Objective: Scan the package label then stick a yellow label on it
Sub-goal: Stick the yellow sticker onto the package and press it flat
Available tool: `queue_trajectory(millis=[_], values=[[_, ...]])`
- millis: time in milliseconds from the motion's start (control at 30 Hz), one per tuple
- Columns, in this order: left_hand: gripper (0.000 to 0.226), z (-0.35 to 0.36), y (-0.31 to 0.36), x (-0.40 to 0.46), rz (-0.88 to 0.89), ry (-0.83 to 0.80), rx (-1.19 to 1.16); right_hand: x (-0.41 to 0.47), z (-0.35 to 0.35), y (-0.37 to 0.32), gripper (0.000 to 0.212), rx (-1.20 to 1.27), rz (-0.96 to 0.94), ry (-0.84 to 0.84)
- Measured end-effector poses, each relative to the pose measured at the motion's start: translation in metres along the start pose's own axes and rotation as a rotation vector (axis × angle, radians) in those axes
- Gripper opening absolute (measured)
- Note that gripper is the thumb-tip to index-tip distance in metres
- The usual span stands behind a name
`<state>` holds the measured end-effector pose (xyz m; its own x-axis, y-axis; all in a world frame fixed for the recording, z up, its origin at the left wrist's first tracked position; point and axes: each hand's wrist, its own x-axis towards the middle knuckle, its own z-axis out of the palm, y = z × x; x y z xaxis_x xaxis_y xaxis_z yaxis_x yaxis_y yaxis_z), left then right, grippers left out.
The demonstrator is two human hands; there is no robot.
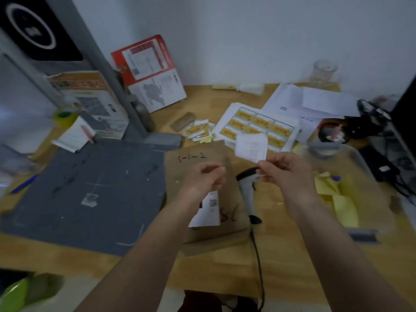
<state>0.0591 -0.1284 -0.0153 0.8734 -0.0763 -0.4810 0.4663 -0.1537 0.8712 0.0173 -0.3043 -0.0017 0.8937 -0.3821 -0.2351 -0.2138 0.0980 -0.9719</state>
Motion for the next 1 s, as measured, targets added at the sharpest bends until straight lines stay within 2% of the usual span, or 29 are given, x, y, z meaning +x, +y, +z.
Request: queue_trajectory(millis=[167,267,367,467,600,767,867,933,1000], values=[[0.021,-0.066,0.007,0.017,-0.045,0.055,-0.053,0.001,0.056,-0.008,0.022,-0.218,-0.094,-0.28],[0.027,-0.097,0.013,0.031,-0.057,-0.164,0.066,0.002,0.078,-0.011,0.028,-0.403,-0.141,-0.445],[0.011,-0.114,0.014,0.043,-0.069,-0.368,0.15,0.004,0.096,-0.011,0.031,-0.522,-0.149,-0.497],[0.018,-0.121,0.015,0.054,0.01,-0.414,0.313,0.007,0.108,-0.009,0.032,-0.597,-0.182,-0.493],[0.02,-0.126,0.024,0.06,0.076,-0.421,0.373,0.011,0.117,-0.007,0.034,-0.616,-0.198,-0.467],[0.018,-0.134,0.032,0.07,0.08,-0.442,0.369,0.018,0.127,-0.004,0.037,-0.667,-0.292,-0.342],[0.014,-0.14,0.036,0.073,0.068,-0.477,0.341,0.019,0.129,-0.01,0.034,-0.851,-0.374,-0.308],[0.012,-0.147,0.037,0.077,0.061,-0.441,0.356,0.022,0.126,-0.012,0.033,-0.955,-0.431,-0.262],[0.009,-0.153,0.038,0.083,0.05,-0.292,0.306,0.026,0.121,-0.013,0.025,-0.895,-0.397,-0.171]])
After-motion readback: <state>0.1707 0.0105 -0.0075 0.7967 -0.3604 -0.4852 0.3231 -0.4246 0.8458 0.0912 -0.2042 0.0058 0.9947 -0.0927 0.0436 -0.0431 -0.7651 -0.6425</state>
